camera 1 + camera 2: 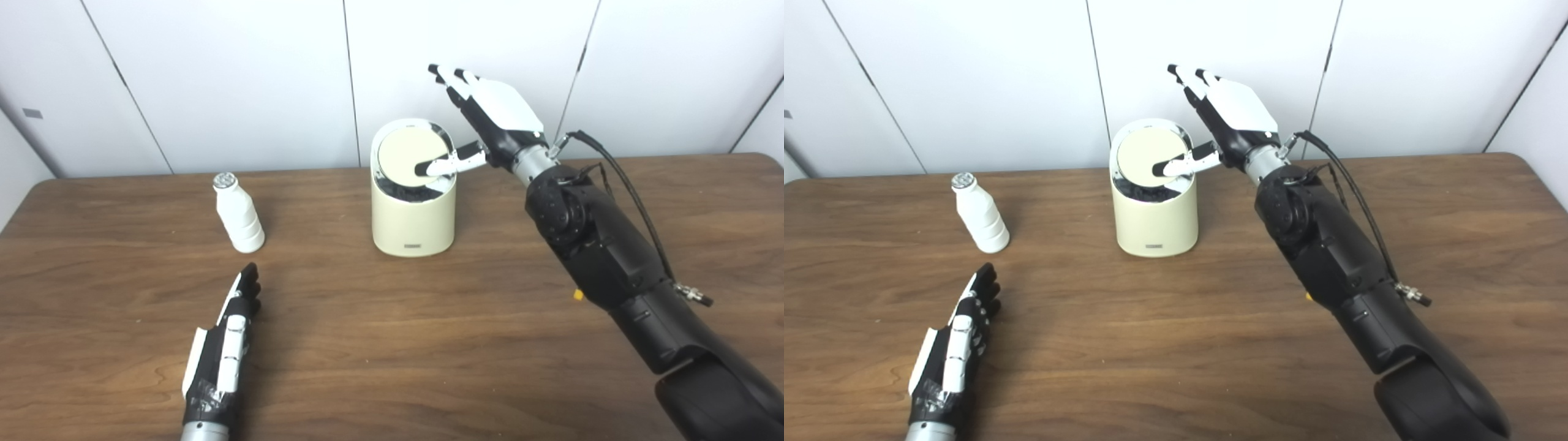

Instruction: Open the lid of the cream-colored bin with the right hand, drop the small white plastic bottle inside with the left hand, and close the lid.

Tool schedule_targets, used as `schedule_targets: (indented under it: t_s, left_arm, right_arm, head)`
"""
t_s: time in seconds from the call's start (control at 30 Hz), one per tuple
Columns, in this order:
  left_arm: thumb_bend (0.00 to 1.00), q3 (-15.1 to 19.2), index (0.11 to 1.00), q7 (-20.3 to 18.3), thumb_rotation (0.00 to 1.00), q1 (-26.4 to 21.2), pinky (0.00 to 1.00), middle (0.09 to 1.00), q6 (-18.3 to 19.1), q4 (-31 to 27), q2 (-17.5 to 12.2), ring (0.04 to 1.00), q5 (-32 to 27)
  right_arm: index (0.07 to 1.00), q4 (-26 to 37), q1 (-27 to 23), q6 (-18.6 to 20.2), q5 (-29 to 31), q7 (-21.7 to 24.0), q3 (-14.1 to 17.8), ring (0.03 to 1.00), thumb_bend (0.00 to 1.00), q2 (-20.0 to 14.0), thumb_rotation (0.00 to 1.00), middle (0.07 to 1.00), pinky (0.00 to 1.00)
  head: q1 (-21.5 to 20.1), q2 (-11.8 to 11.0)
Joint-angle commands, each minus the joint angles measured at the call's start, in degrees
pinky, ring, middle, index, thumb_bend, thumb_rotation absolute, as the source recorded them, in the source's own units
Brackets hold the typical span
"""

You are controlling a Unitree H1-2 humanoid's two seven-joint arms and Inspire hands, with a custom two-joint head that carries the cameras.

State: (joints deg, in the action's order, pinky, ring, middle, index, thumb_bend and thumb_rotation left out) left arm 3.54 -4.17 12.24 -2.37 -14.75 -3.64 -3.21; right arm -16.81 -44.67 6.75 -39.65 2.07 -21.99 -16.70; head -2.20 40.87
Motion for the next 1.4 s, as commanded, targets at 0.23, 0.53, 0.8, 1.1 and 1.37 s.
schedule_targets:
  t_s: [0.23, 0.53, 0.8, 1.1, 1.37]
  left_arm:
    - [0.44, -0.28, 1.0, 0.43, 1.0, 1.73, 1.0, 1.0, -0.43, -2.53, 0.67, 1.0, -0.51]
    - [0.2, -0.25, 1.0, -0.23, 1.0, 1.75, 1.0, 1.0, -1.75, -1.21, 0.1, 1.0, -0.85]
    - [0.07, 0.12, 1.0, -0.71, 0.9, 1.65, 1.0, 1.0, -1.54, -1.14, 0.04, 1.0, -2.85]
    - [0.11, 0.85, 1.0, -0.4, 0.89, 1.23, 1.0, 1.0, -2.19, -0.41, -0.17, 1.0, -2.81]
    - [0.16, 1.69, 1.0, -0.52, 0.94, 0.7, 1.0, 1.0, -2.6, 0.08, -0.18, 1.0, -4.01]
  right_arm:
    - [0.98, 1.71, -0.11, -0.26, 2.66, 0.44, 3.55, 1.0, 0.93, 0.02, 0.44, 0.939, 1.0]
    - [0.956, 9.43, 3.13, 5.52, 12.6, 2.01, 13.38, 0.926, 0.94, 3.23, 0.46, 0.933, 0.89]
    - [0.945, 15.36, 9.55, 7.8, 16.51, 3.18, 17.02, 0.923, 0.89, 2.36, 0.49, 0.93, 0.84]
    - [0.961, 28.66, 22.08, 14.38, 24.57, 7.13, 21.36, 0.923, 0.72, 2.24, 0.72, 0.943, 0.87]
    - [0.968, 35.83, 32.31, 15.96, 38.59, 7.53, 28.27, 1.0, 0.76, 6.09, 0.93, 0.972, 1.0]
  head:
    - [-0.07, 0.05]
    - [-0.11, -0.21]
    - [-0.27, -0.34]
    - [-0.63, -0.27]
    - [-1.68, -0.29]
